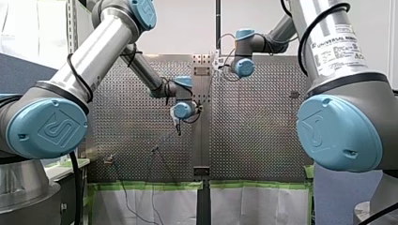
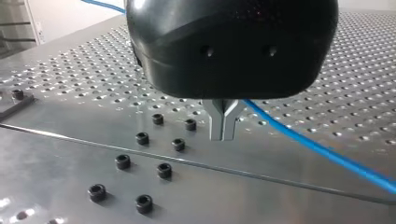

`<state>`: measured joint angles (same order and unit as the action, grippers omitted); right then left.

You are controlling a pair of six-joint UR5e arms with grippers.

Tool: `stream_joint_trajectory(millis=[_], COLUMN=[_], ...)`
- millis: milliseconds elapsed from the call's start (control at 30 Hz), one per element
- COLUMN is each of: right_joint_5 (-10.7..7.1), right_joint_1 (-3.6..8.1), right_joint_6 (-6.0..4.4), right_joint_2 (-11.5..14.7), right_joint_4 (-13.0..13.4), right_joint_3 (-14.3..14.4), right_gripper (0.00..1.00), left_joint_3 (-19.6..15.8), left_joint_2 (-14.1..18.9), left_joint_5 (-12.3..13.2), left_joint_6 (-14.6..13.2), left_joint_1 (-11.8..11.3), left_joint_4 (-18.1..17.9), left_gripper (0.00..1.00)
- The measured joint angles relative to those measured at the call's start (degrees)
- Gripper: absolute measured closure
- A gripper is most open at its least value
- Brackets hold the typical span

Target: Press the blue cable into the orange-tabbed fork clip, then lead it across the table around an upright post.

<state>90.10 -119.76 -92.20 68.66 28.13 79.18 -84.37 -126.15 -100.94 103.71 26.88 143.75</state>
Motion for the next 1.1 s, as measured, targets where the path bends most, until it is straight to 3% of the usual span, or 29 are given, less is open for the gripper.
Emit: stream_joint_trajectory(millis=[467, 1100], right_joint_5=[-0.09, -0.02], right_joint_1=[1.07, 4.86], right_joint_6=[-0.77, -0.83], right_joint_2=[0.93, 0.96], right_joint_4=[-0.37, -1.22], right_joint_3=[-1.06, -1.1], right_gripper=[1.0, 1.0], left_joint_3=[4.59, 8.21], left_joint_2=[0.0, -0.08], left_joint_5=[0.35, 2.85], left_joint_6=[0.08, 4.63], left_joint_1=[1.0, 1.49], left_joint_4=[2.78, 4.32], left_gripper=[1.0, 1.0])
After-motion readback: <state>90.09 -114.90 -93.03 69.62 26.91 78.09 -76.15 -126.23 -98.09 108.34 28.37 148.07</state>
